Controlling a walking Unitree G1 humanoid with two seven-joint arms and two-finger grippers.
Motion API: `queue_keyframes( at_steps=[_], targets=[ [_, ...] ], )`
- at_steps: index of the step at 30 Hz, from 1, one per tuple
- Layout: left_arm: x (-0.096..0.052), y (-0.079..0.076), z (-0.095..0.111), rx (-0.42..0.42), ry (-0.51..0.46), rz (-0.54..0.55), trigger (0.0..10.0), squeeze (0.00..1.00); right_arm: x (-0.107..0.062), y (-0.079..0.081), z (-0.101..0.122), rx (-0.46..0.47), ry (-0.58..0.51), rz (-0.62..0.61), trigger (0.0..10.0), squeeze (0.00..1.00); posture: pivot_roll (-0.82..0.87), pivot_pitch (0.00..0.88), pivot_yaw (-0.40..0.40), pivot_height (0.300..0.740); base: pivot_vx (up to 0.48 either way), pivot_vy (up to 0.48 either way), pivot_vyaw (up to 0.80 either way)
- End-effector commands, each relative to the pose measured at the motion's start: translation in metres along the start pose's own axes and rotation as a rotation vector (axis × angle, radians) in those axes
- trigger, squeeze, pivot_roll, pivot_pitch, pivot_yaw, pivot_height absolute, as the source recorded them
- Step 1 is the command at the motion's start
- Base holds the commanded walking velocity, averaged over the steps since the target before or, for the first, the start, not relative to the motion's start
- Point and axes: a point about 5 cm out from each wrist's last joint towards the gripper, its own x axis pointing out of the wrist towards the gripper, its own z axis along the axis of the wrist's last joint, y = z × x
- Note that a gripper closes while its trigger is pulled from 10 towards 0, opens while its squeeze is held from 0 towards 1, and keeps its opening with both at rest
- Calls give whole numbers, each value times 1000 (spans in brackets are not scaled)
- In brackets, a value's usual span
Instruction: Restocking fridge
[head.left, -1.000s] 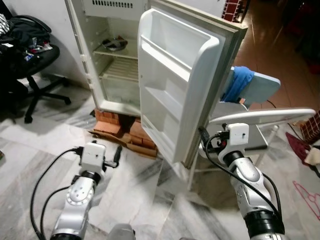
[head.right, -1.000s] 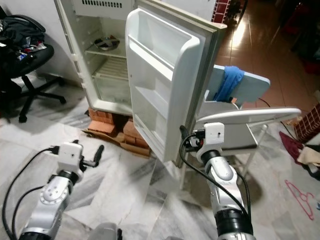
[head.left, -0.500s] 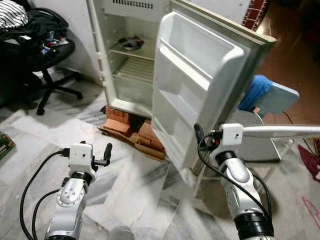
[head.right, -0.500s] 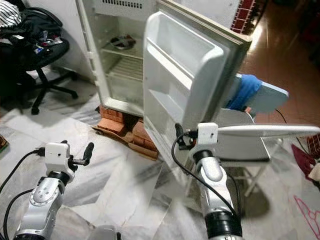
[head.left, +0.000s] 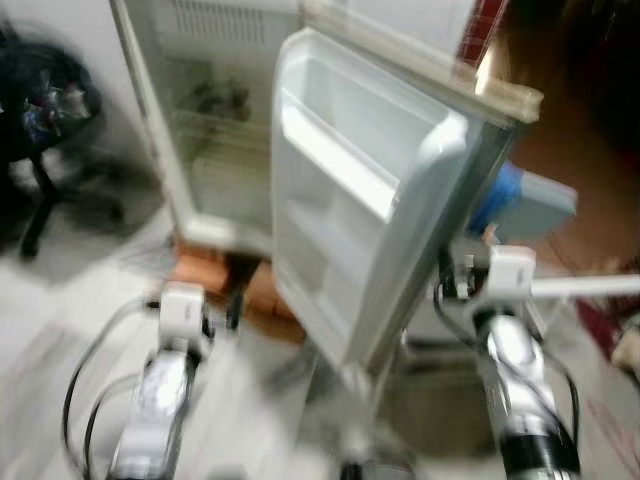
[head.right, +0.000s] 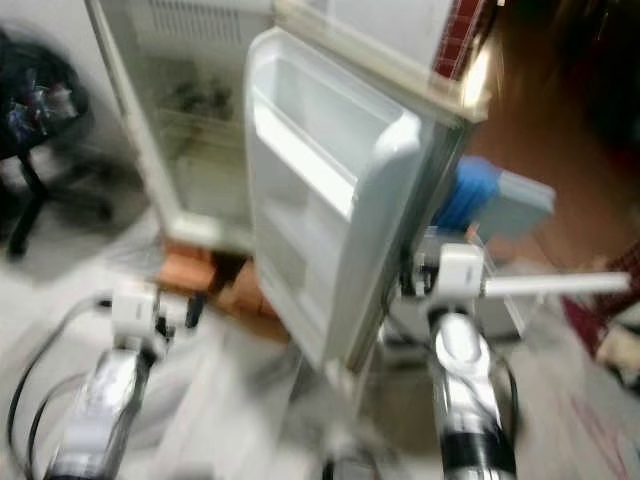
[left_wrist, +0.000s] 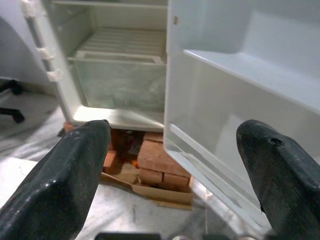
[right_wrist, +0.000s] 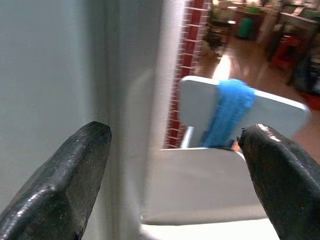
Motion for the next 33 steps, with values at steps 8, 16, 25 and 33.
queue_keyframes(
  at_steps=[8,16,25,33],
  targets=[
    [-17,15,-17,29,69,50,10000,0,16,5,13,77,-31,38,10000,0,114,18,-41,740,0,0,0],
    [-28,22,-26,27,106,94,10000,0,66,9,54,116,-80,-3,10000,0,162,12,-65,740,0,0,0],
    [-36,25,-28,25,105,110,10000,0,82,57,85,332,-123,417,10000,0,200,4,-78,740,0,0,0],
    [-32,23,-26,35,92,79,10000,0,41,118,113,634,-169,993,10000,0,192,1,-62,740,0,0,0]
  ],
)
